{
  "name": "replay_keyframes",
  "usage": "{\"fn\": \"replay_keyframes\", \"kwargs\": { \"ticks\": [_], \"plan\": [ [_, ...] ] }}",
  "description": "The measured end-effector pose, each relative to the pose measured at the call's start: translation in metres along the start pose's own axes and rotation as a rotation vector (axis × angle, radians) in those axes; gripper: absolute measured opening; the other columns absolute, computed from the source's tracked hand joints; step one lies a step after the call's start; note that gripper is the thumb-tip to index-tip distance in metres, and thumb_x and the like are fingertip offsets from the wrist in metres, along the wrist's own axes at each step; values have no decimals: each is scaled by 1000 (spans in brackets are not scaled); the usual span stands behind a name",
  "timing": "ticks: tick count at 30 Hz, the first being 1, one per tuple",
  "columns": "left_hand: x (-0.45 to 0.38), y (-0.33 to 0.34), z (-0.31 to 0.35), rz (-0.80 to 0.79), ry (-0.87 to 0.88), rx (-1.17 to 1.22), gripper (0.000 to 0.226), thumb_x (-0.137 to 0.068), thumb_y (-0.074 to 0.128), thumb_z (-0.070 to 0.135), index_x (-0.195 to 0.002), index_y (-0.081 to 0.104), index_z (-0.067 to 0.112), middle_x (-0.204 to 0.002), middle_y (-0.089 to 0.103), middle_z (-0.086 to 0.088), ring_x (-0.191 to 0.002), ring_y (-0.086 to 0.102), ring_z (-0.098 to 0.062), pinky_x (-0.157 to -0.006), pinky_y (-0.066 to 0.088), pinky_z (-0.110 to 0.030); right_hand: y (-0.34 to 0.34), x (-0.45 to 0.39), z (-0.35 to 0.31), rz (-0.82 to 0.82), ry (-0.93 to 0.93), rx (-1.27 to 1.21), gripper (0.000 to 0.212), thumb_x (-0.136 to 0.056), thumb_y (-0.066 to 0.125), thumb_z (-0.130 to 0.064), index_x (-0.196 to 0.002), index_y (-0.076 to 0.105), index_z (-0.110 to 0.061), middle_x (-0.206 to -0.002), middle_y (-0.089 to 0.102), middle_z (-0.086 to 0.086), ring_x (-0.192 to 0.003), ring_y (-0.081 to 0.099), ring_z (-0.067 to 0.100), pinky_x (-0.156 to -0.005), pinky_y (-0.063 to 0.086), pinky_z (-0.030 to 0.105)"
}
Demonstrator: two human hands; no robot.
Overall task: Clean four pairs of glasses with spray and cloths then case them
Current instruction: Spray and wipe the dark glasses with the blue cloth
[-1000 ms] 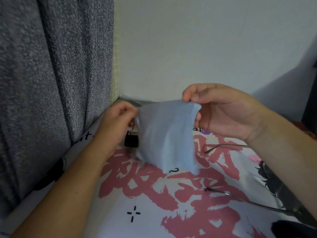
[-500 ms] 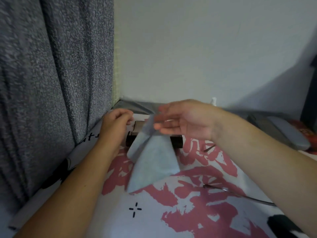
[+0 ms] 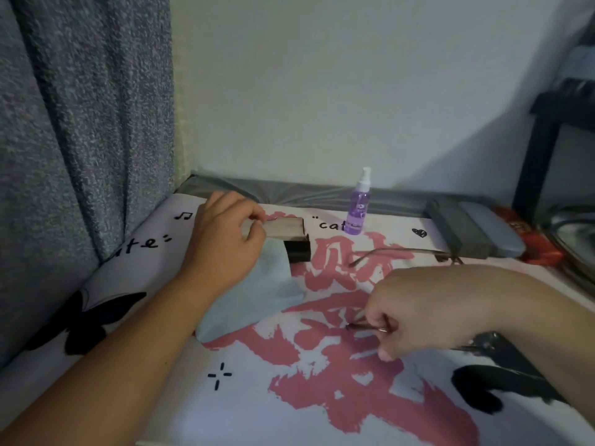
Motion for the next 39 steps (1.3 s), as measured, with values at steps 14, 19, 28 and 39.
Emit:
{"fn": "replay_keyframes", "kwargs": {
  "ticks": [14, 19, 28, 39],
  "plan": [
    [1, 13, -23, -61, -433, 987, 56, -74, 69, 76, -98, 79, 26, -88, 72, -1, -79, 63, -16, -72, 49, -27, -163, 89, 26, 1140, -157, -781, 42, -104, 48, -38, -73, 62, -14, -55, 60, -8, -39, 49, 10, -43, 38, 20],
    [4, 20, -18, -144, -623, 1307, 69, -87, 42, 69, -83, 81, 12, -73, 67, -8, -61, 55, -19, -59, 46, -28, -163, 62, 27, 1161, -209, -884, 40, -106, 46, -36, -79, 63, -13, -67, 65, -1, -44, 56, 21, -50, 43, 34],
    [9, 16, -24, -88, -535, 1056, 19, -86, 73, 34, -82, 76, 15, -79, 67, -7, -77, 65, -18, -77, 53, -31, -153, 43, 75, 1285, -74, -956, 39, -106, 47, -32, -76, 62, -14, -66, 61, 0, -41, 51, 16, -42, 40, 23],
    [5, -28, -50, 297, -502, 590, 13, -97, 64, 18, -88, 71, 24, -73, 69, -1, -65, 61, -5, -65, 49, -11, -87, -17, 145, 1382, 244, -1148, 20, -103, 53, -31, -117, 59, -18, -104, 63, -1, -86, 58, 5, -72, 43, 21]
  ]
}}
Point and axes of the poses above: each hand's wrist, its own x-axis away from the middle knuckle, its own y-axis out of the palm, z = x × y, the point moved 10 cm from there along -x, towards the middle knuckle
